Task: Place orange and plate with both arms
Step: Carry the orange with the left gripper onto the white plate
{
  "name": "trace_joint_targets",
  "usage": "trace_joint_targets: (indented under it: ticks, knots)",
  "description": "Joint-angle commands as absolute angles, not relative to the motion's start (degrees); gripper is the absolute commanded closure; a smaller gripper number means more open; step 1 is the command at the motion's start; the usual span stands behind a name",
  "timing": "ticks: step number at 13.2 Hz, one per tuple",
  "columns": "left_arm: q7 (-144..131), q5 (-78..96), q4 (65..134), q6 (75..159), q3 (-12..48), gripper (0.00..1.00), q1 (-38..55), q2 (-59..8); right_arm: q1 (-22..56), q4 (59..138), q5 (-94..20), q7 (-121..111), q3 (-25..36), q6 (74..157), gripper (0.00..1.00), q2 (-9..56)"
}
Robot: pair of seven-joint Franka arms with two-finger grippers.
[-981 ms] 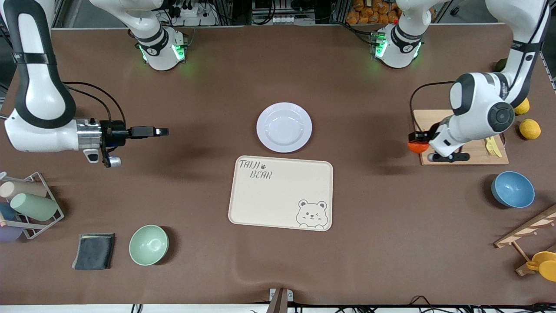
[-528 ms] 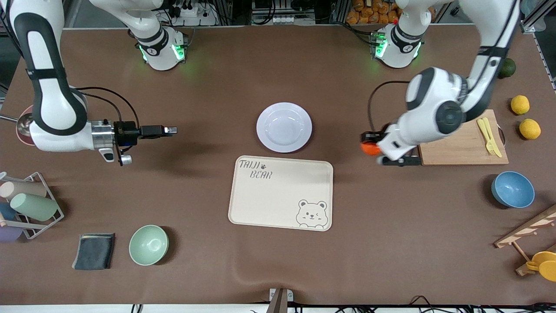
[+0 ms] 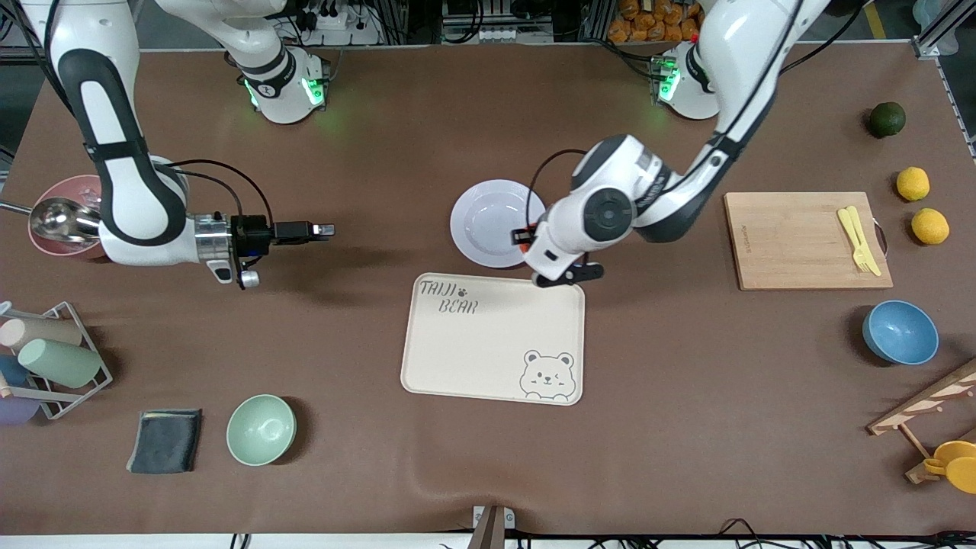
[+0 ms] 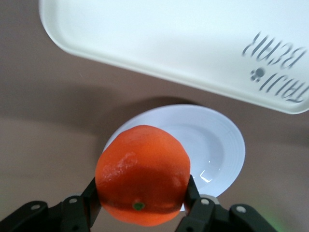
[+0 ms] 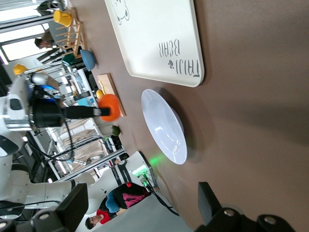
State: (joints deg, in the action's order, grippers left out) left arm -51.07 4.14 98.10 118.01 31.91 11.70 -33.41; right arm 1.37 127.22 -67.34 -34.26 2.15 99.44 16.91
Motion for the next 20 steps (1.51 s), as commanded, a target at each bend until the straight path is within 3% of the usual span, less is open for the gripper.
trace_joint_targets:
  ticks: [1, 10, 11, 12, 13, 14, 17, 20]
  knots:
    - [-58.68, 1.85, 97.37, 117.77, 31.55, 1.00, 14.40, -35.42, 2.37, 127.88, -70.22, -37.62, 2.29, 99.84, 0.00, 18.63]
    - [-70.48, -4.90, 99.58, 127.96, 31.55, 0.98, 20.65, -39.90, 12.91, 131.66, -84.62, -46.83, 2.20, 109.59, 0.00, 21.18]
    - [-70.58, -5.70, 99.49, 128.06, 31.47, 0.90, 20.74, -40.60, 13.18, 131.66, -84.99, -47.72, 2.20, 109.77, 0.01, 21.44]
    - [-70.66, -5.89, 99.58, 128.40, 31.46, 0.74, 20.66, -40.78, 13.10, 131.66, -84.99, -48.07, 2.28, 109.69, 0.02, 21.62]
    - [-70.66, -5.89, 99.58, 128.41, 31.46, 0.42, 20.65, -40.78, 13.18, 131.66, -85.08, -48.25, 2.20, 109.77, 0.02, 21.62]
    - [-70.66, -5.89, 99.41, 128.58, 31.46, 0.00, 20.74, -40.78, 13.18, 131.66, -85.08, -48.25, 2.20, 109.69, 0.02, 21.62]
    - [-71.28, -5.98, 99.05, 129.11, 31.47, 0.00, 20.04, -39.56, 14.14, 131.75, -86.30, -48.34, 2.20, 109.86, 0.02, 21.88]
    - [-71.37, -7.37, 99.40, 127.19, 31.46, 0.00, 17.76, -31.50, 17.04, 132.45, -89.81, -51.58, 2.11, 113.53, 0.09, 22.06]
